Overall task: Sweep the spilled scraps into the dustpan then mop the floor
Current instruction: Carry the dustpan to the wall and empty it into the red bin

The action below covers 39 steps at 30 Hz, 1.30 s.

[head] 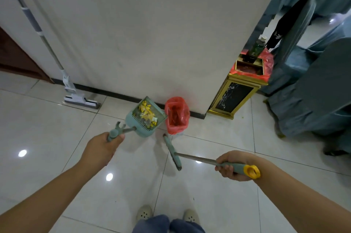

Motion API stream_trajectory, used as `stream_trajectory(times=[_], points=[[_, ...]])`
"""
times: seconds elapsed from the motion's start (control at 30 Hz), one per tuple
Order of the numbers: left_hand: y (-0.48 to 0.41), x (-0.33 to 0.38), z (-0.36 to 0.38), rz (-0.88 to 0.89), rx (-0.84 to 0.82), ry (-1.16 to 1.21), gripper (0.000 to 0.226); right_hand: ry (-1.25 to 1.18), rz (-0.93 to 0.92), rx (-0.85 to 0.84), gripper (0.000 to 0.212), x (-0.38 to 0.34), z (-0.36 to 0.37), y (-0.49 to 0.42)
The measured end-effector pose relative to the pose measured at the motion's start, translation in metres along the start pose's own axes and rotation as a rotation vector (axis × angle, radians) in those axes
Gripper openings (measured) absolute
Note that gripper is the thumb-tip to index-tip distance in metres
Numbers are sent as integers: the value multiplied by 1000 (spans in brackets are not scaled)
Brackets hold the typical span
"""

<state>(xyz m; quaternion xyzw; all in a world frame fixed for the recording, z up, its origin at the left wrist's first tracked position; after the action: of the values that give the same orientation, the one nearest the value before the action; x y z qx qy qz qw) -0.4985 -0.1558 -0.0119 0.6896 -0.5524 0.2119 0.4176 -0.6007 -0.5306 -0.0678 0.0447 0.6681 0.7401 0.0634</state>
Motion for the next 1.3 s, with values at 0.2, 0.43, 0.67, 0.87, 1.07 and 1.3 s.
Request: stream_trajectory(times=[0.2, 0.43, 0.67, 0.87, 1.07, 1.3], points=[[13, 31, 47, 140, -36, -345, 35, 34, 15, 24, 9, 19, -54, 2], [27, 41, 107, 276, -177, -746, 32, 22, 13, 57, 8, 31, -96, 2], [42, 51, 144, 425, -261, -1050, 45, -12, -1, 52, 8, 33, -119, 7], [49, 57, 153, 565, -341, -1252, 45, -79, -41, 25, 11, 31, -127, 15], [55, 58, 163, 670, -440, -1371, 44, -271, -84, -71, 13, 26, -126, 21], [61, 42, 186, 735, -591, -1519, 40, -327, -153, -64, 16, 24, -126, 35]])
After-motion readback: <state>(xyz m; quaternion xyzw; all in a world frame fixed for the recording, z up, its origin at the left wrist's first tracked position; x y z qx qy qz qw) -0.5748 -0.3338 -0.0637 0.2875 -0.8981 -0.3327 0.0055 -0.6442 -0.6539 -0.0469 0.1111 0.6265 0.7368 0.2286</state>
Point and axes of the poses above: each hand's wrist, its own y-axis away from the middle knuckle, its own z-axis out of the palm, x = y × z, the point moved 5 cm from there along -y, towards the middle knuckle, and after that the axes turned 6 degrees about z, right-handed, at the moved point
